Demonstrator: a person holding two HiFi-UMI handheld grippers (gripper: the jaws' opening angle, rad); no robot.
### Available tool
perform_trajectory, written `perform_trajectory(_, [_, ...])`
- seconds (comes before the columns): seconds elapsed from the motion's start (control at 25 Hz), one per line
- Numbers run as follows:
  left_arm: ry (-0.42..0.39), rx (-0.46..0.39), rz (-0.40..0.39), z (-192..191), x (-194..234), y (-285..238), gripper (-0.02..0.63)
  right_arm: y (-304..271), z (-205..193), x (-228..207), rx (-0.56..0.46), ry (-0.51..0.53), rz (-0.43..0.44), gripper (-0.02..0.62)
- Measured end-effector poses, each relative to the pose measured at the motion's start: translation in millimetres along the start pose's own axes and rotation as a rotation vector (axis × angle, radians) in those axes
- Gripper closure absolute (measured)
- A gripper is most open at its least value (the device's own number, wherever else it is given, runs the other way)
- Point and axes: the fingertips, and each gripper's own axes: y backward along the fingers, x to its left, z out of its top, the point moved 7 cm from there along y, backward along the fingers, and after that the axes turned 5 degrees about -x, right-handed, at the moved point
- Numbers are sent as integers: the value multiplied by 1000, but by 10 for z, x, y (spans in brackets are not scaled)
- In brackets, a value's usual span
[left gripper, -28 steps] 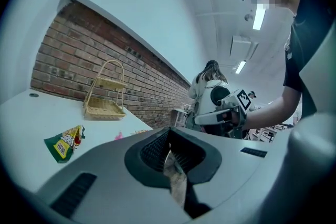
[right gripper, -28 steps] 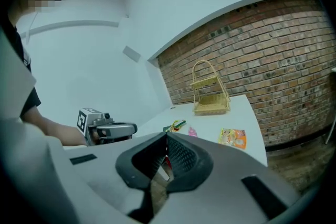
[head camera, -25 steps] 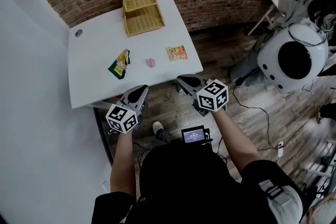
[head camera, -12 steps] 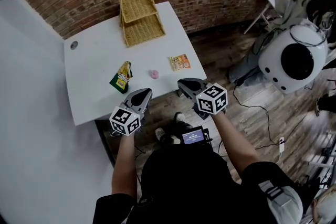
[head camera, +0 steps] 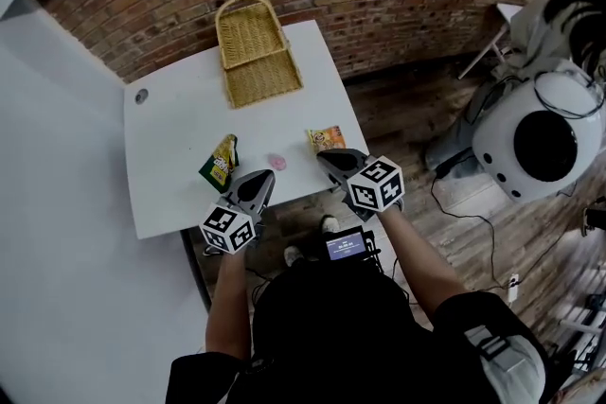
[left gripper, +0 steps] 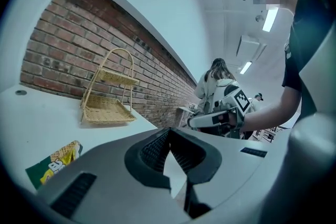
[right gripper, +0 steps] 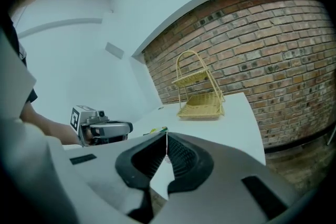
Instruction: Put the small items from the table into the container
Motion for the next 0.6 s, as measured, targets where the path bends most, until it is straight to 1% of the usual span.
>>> perform_trajectory(0.32, [24,-22,63,42,33,-247,597,-90,72,-337,7,-27,77,583])
perform_trajectory(0.6, [38,-34,66,110,103,-208,597,-210,165,-305,9,-15,74,583])
